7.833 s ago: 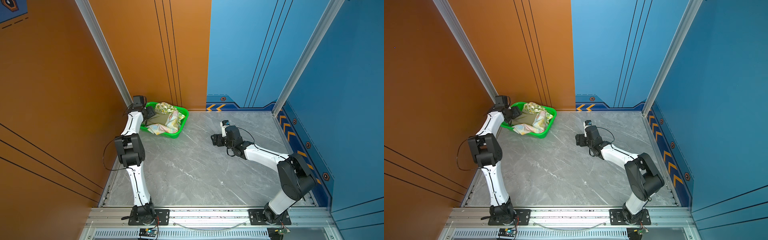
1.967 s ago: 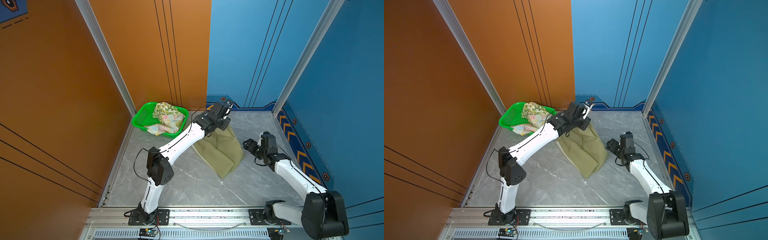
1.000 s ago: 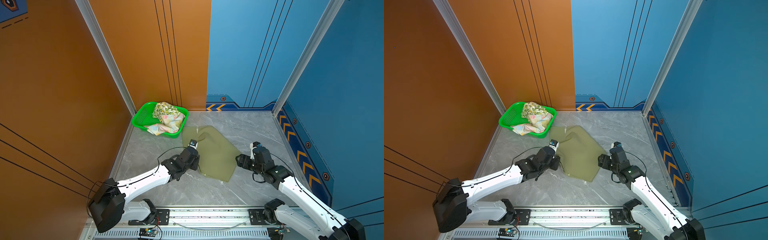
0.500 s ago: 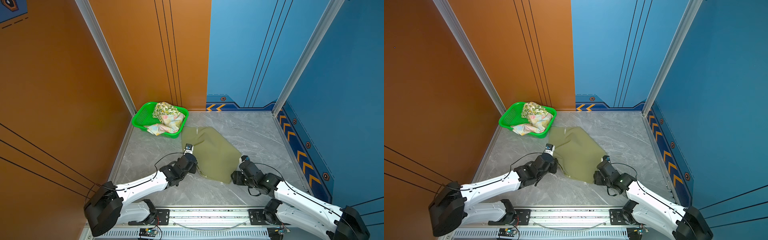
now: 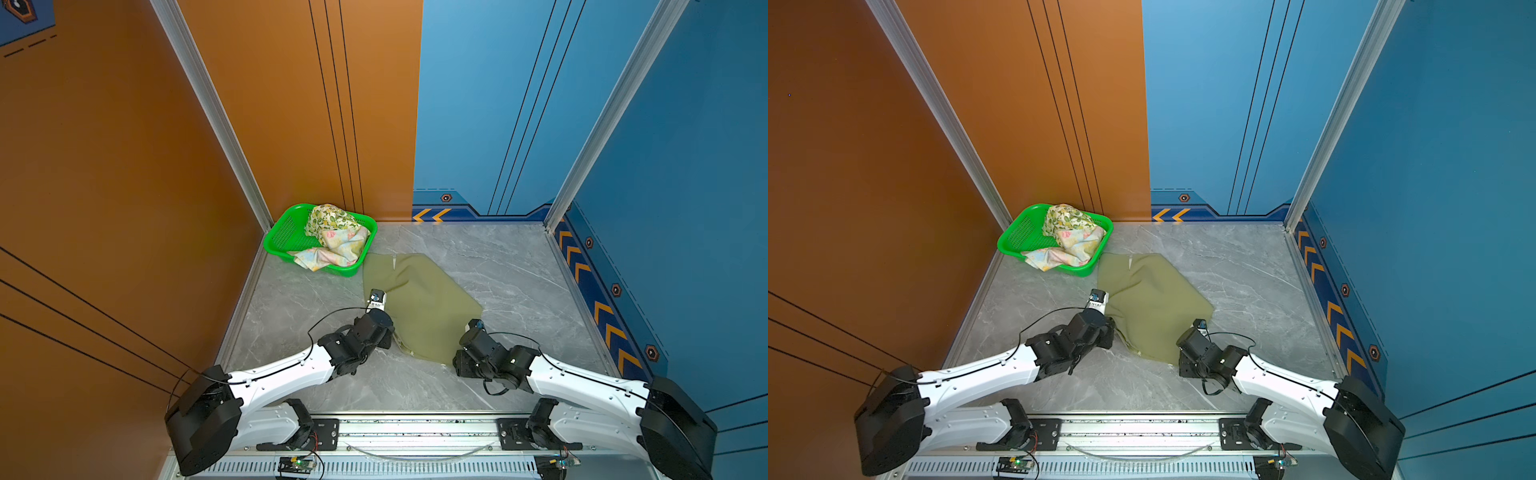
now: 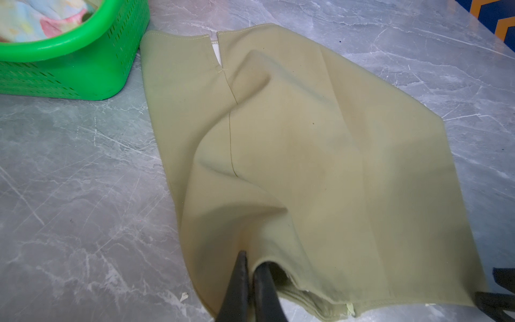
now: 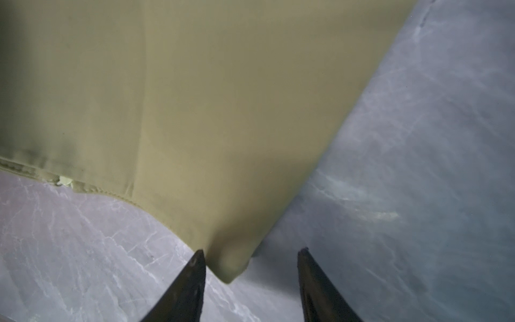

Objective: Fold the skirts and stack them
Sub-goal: 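Grasp the skirt's near hem corners with both grippers and spread it, then lift the olive-green skirt by its hem with both grippers and lay it flat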

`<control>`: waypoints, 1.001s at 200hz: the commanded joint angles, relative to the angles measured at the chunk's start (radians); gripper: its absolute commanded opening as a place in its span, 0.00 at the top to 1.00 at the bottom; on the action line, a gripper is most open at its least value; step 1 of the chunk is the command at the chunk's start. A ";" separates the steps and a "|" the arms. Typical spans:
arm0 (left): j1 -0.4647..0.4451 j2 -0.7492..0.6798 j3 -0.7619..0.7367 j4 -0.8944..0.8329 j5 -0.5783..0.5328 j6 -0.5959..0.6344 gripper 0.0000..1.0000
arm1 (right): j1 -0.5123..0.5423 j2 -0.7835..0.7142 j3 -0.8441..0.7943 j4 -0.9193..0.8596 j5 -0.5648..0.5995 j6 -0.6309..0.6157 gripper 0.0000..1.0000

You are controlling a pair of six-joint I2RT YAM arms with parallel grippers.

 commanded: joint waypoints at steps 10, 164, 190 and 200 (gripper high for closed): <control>-0.011 -0.034 -0.015 -0.006 -0.029 0.008 1.00 | 0.006 0.071 0.038 0.055 0.047 0.064 0.49; -0.208 -0.291 0.258 -0.254 -0.147 0.165 1.00 | -0.033 -0.423 0.576 -0.479 0.432 -0.166 1.00; -0.393 -0.320 0.366 -0.316 -0.306 0.228 1.00 | -0.014 -0.477 0.720 -0.554 0.449 -0.195 1.00; -0.479 -0.306 0.414 -0.335 -0.387 0.255 1.00 | -0.013 -0.484 0.772 -0.581 0.452 -0.192 1.00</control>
